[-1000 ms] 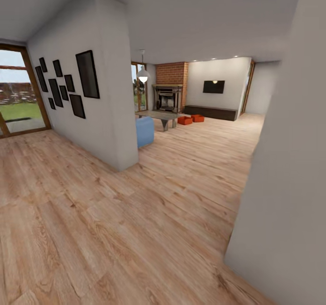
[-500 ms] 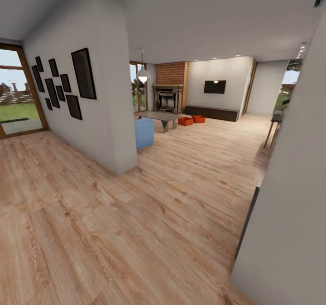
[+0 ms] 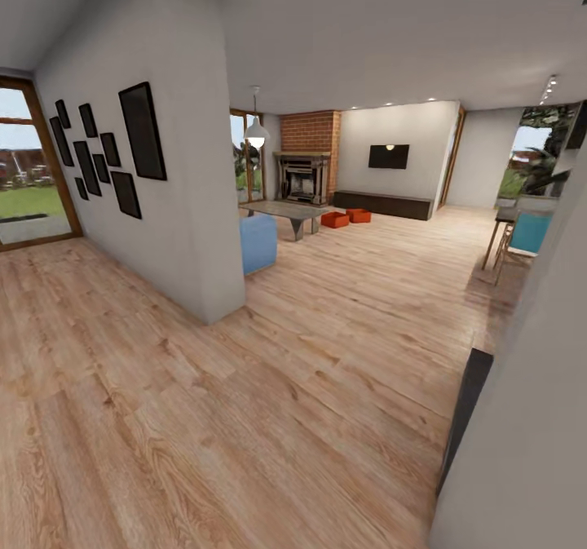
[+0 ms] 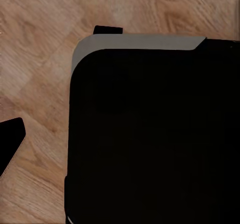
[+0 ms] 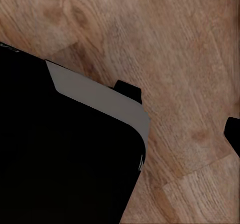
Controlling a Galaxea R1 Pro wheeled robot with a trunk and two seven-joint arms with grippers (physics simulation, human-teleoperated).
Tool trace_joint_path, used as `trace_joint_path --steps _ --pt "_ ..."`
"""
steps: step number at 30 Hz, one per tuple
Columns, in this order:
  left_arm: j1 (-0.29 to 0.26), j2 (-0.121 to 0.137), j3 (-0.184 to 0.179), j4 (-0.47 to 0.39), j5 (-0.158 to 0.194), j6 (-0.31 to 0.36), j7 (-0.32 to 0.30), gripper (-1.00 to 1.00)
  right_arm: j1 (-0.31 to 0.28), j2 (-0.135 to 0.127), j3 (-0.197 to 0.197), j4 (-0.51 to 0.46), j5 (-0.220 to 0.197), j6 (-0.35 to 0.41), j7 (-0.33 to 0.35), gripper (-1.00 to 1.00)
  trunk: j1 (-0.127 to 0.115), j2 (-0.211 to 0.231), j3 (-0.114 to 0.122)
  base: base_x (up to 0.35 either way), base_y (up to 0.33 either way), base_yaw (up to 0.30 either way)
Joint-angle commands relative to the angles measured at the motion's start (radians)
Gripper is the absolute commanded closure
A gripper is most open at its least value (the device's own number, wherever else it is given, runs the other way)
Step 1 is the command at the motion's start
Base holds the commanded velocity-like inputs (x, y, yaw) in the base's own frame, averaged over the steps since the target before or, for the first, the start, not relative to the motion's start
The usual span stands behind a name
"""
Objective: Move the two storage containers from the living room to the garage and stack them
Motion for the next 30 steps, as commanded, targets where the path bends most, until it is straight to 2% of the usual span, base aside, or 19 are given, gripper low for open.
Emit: trace_joint_path --steps 1,30 --pt "0.000 -0.001 0.000 -0.001 0.009 -0.001 0.000 -1.00 -0.001 0.001 0.008 0.003 -0.009 -0.005 -0.001 -1.00 0.001 0.000 -0.001 0.322 0.000 0.000" --pt "0.000 0.001 0.000 -0.001 0.009 -0.001 0.000 -1.00 -0.001 0.001 0.009 0.003 -0.009 -0.005 -0.001 -1.00 0.001 0.000 -0.001 0.322 0.000 0.000"
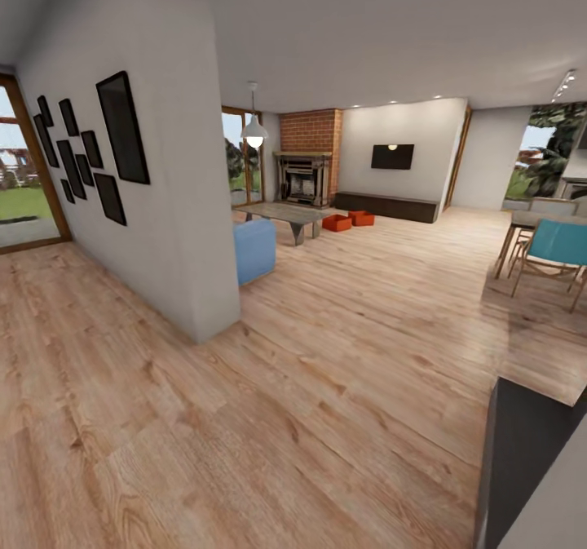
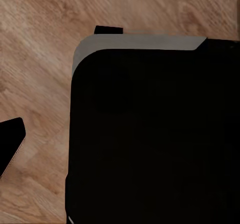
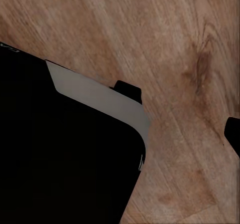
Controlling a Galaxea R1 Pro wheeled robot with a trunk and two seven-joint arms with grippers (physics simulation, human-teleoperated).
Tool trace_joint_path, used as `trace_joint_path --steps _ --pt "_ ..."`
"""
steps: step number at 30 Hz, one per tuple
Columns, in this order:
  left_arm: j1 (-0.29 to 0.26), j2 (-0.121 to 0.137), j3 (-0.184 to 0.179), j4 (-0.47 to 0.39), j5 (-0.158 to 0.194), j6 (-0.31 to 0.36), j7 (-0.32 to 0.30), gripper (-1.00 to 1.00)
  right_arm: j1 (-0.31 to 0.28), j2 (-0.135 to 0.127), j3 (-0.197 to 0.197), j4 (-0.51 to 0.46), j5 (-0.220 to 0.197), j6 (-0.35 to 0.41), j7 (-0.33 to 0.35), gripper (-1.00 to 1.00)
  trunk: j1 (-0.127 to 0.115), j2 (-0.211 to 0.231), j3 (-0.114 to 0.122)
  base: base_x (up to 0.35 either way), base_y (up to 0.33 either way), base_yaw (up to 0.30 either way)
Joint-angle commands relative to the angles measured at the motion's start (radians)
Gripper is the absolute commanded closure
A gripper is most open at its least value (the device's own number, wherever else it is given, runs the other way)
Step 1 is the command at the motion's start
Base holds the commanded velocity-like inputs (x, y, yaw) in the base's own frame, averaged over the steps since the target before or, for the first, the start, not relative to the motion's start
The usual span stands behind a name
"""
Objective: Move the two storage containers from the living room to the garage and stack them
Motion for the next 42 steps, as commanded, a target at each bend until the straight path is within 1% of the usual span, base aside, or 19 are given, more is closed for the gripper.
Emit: trace_joint_path --steps 1,26,42 --pt "0.000 -0.001 0.000 -0.001 0.009 -0.001 0.000 -1.00 -0.001 0.001 0.008 0.003 -0.009 -0.005 -0.001 -1.00 0.001 0.000 -0.001 0.322 0.000 0.000" --pt "0.000 -0.001 0.000 0.000 0.009 -0.001 0.000 -1.00 -0.001 0.001 0.008 0.002 -0.008 -0.005 0.001 -1.00 0.001 0.000 -0.001 0.322 0.000 -0.004" --pt "0.000 0.000 0.000 0.000 0.009 -0.001 0.000 -1.00 -0.001 0.001 0.008 0.002 -0.008 -0.005 0.001 -1.00 0.001 0.000 -0.001 0.322 0.000 -0.194"
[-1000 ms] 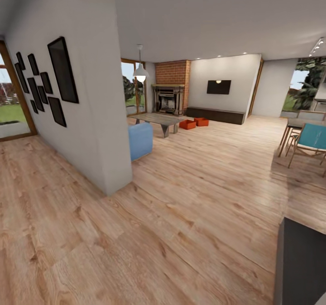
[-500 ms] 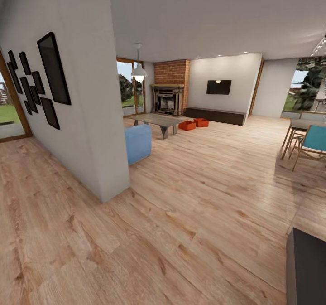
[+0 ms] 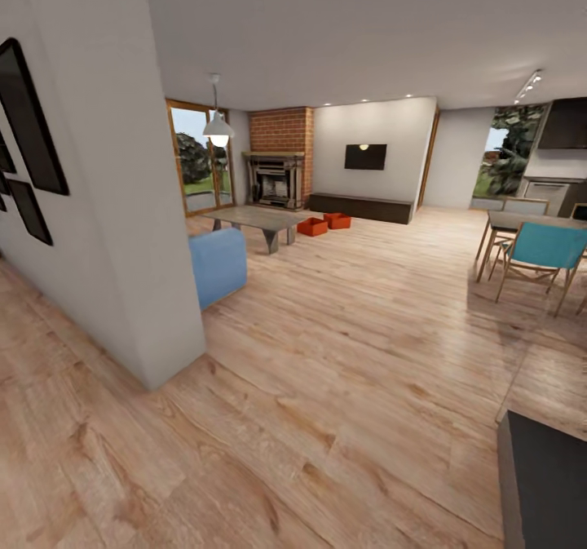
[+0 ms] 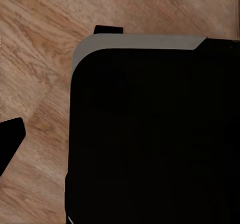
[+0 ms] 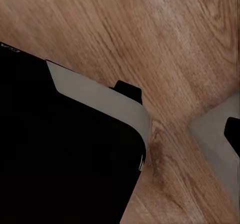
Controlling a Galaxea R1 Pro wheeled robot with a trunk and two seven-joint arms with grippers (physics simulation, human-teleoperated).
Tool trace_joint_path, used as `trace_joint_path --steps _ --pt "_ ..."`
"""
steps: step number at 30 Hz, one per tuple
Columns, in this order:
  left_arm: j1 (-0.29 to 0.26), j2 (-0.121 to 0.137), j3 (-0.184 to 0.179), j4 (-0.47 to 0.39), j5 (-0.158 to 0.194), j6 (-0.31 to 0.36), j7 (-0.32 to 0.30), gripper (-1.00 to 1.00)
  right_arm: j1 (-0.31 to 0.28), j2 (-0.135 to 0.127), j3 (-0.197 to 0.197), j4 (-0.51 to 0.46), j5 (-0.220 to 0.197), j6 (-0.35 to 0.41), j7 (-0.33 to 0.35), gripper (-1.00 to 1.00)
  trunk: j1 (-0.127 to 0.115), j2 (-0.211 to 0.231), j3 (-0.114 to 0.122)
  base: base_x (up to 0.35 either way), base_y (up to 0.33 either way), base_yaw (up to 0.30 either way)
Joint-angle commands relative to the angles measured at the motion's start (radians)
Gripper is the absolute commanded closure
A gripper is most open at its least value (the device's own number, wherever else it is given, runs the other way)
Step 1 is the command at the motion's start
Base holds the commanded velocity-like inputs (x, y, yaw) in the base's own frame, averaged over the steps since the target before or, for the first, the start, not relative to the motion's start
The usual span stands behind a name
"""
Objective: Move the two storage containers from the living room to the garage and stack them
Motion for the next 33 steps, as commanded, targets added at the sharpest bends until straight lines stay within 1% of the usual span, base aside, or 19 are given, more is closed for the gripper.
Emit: trace_joint_path --steps 1,24,33 --pt "0.000 0.000 0.000 -0.001 0.009 -0.001 0.000 -1.00 -0.001 0.001 0.008 0.003 -0.009 -0.005 0.000 -1.00 0.001 0.000 -0.001 0.322 0.000 -0.174" --pt "0.000 0.000 0.000 -0.001 0.009 -0.001 0.000 -1.00 -0.001 0.001 0.008 0.003 -0.009 -0.005 0.000 -1.00 0.001 0.000 -0.001 0.322 0.000 -0.145" --pt "0.000 0.000 0.000 0.000 0.009 -0.001 0.000 -1.00 -0.001 0.001 0.008 0.003 -0.009 -0.005 0.000 -1.00 0.001 0.000 -0.001 0.322 0.000 -0.022"
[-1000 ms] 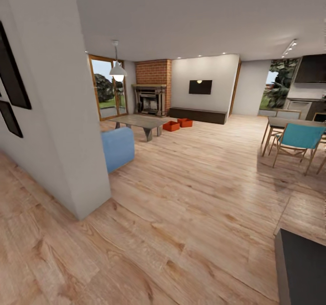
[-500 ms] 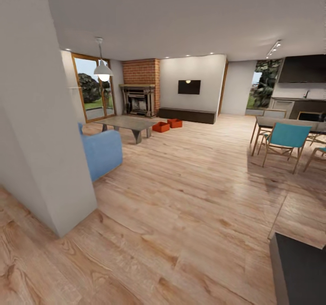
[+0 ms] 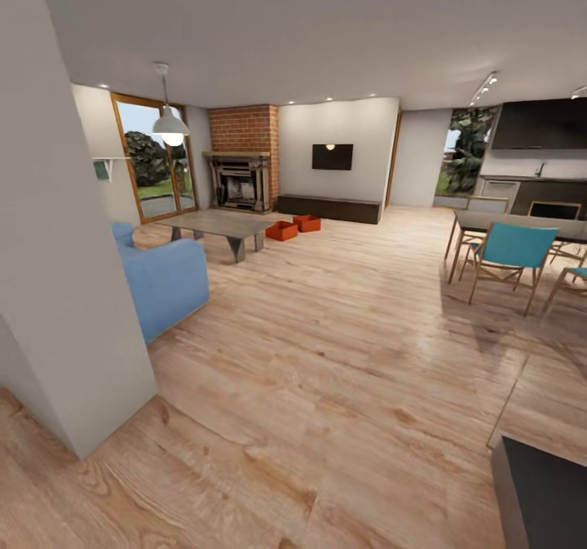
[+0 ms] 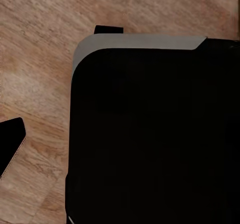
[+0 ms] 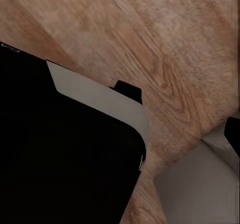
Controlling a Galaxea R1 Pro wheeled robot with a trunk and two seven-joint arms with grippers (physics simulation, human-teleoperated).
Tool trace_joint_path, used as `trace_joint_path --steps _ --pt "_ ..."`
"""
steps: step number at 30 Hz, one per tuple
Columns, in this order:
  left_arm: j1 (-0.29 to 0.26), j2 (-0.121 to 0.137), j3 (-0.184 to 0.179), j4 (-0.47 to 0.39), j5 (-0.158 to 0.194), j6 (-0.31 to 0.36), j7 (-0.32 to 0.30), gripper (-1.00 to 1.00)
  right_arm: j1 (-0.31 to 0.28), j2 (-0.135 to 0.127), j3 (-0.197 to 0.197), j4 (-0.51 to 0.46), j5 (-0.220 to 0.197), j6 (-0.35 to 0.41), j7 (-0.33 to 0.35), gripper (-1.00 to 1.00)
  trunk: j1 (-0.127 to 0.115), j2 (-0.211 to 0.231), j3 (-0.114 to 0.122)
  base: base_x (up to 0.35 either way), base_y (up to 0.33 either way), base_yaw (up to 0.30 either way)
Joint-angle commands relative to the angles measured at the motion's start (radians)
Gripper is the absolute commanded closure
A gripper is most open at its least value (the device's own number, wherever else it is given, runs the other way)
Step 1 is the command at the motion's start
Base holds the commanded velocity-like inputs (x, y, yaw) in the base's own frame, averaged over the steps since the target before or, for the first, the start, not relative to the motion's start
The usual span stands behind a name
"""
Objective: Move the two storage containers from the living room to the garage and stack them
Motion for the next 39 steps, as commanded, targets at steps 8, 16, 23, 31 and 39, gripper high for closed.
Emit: trace_joint_path --steps 8,16,23,31,39 --pt "0.000 0.000 0.000 -0.001 0.009 -0.001 0.000 -1.00 -0.001 0.001 0.008 0.003 -0.009 -0.006 0.000 -1.00 0.001 0.000 -0.001 0.322 0.000 0.000" --pt "0.000 0.000 0.000 -0.001 0.009 -0.001 0.000 -1.00 -0.001 0.001 0.008 0.003 -0.009 -0.005 0.000 -1.00 0.001 0.000 -0.001 0.322 0.000 -0.137" --pt "0.000 0.000 0.000 -0.001 0.009 -0.001 0.000 -1.00 -0.001 0.001 0.008 0.003 -0.009 -0.005 0.000 -1.00 0.001 0.000 -0.001 0.322 0.000 -0.169" --pt "0.000 0.000 0.000 -0.001 0.009 -0.001 0.000 -1.00 -0.001 0.001 0.008 0.003 -0.009 -0.005 0.000 -1.00 0.001 0.000 -0.001 0.322 0.000 -0.019" --pt "-0.001 0.000 0.000 -0.001 0.009 -0.001 0.000 -1.00 -0.001 0.001 0.008 0.003 -0.009 -0.005 0.000 -1.00 0.001 0.000 -0.001 0.322 0.000 -0.001"
